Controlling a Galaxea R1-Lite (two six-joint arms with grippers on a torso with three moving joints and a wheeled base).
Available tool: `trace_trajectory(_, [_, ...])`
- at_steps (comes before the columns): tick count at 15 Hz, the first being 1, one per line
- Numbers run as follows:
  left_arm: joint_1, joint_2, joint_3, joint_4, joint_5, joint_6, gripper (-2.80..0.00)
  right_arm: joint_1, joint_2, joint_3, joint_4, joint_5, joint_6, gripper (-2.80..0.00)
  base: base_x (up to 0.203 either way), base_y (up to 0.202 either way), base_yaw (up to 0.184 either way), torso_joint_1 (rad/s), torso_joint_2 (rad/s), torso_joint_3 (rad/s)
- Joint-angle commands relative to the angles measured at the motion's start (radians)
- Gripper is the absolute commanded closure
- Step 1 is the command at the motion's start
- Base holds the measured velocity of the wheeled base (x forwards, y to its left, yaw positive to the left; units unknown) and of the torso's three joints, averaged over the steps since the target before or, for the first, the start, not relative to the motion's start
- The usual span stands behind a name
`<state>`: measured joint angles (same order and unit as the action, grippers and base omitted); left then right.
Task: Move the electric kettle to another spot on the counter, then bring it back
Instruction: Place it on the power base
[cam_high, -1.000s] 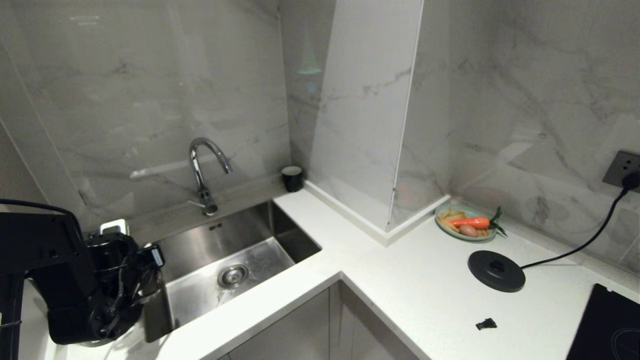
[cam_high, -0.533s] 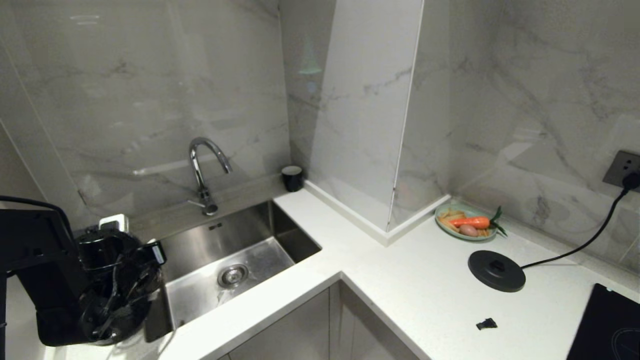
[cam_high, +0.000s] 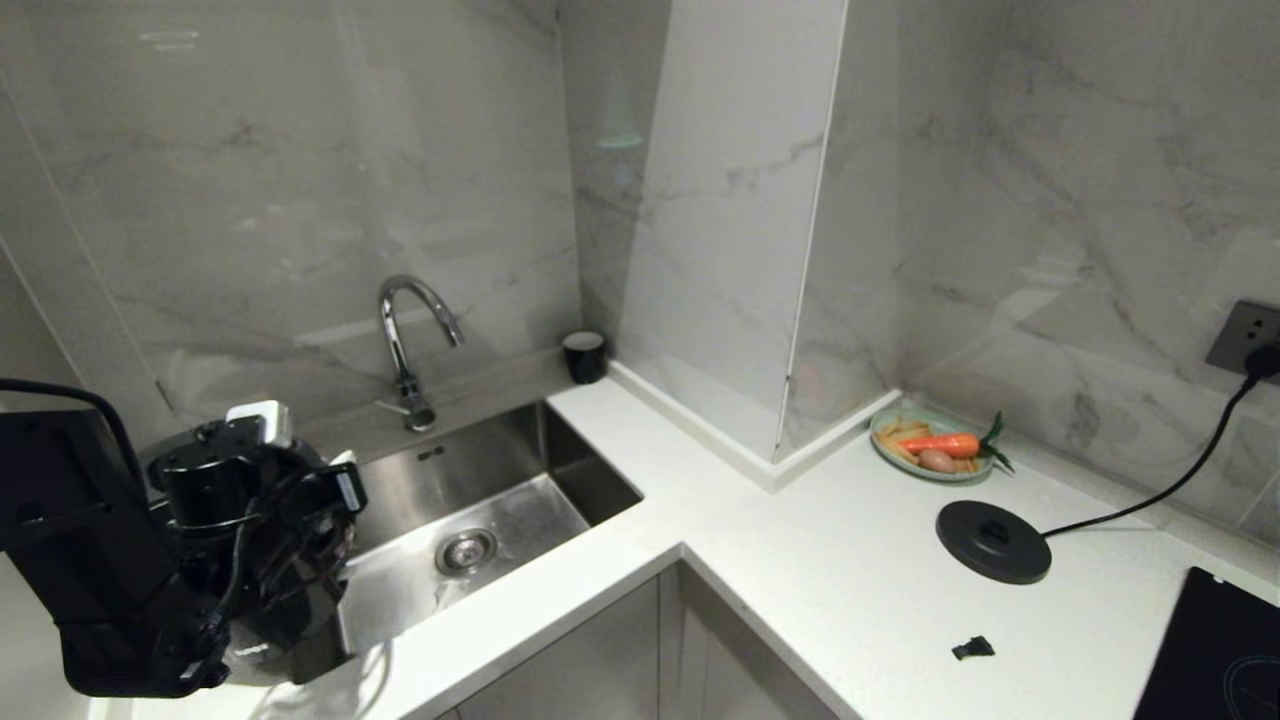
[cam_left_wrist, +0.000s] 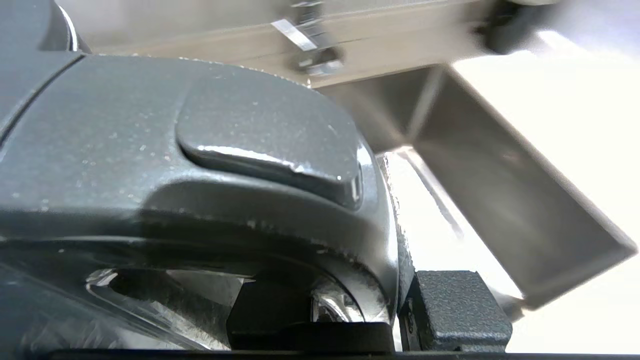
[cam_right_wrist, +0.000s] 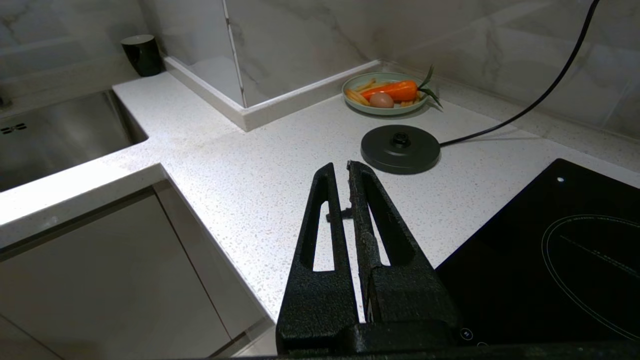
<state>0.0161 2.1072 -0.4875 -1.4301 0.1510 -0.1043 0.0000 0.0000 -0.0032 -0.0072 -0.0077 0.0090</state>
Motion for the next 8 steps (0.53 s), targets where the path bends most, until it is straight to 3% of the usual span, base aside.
trace_trajectory(1, [-0.06, -0.069, 0.026, 0.013, 0.002, 0.024, 0.0, 0.0, 0.0, 0.0, -0.001, 0.0, 0.0, 0.0, 0.0, 0.0, 0.0, 0.0, 0.0, 0.0])
trace_trajectory(3, [-0.104, -0.084, 0.03, 0.022, 0.01, 0.057, 0.0, 0.0, 0.0, 0.0, -0.001, 0.0, 0.0, 0.0, 0.0, 0.0, 0.0, 0.0, 0.0, 0.0])
trace_trajectory(8, [-0.206, -0.131, 0.05, 0.075, 0.05, 0.055, 0.0, 0.0, 0.0, 0.0, -0.001, 0.0, 0.0, 0.0, 0.0, 0.0, 0.0, 0.0, 0.0, 0.0])
